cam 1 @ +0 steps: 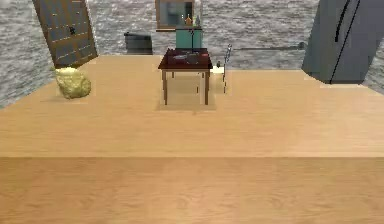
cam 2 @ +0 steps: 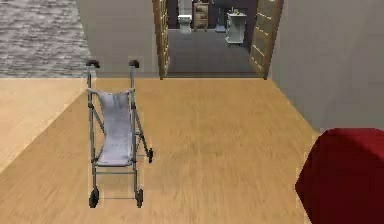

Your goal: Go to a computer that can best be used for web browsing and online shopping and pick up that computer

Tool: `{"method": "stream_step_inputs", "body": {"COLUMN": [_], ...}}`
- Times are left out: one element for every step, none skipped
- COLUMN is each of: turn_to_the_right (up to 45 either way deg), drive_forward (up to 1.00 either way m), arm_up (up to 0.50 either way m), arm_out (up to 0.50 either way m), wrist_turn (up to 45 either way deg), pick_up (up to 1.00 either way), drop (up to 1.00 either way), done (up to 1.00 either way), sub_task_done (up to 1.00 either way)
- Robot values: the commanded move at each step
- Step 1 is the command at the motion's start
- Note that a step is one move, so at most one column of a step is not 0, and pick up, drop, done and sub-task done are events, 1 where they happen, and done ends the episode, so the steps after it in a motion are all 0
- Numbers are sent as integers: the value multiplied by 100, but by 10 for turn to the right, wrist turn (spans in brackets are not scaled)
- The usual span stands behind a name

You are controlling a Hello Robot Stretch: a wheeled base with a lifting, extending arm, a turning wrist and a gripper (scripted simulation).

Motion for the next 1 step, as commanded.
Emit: {"method": "stream_step_inputs", "body": {"turn_to_the_right": [-450], "drive_forward": [0], "arm_up": [0], "arm_out": [0], "wrist_turn": [0], "pick_up": [0], "drop": [0], "done": [0], "sub_task_done": [0]}}
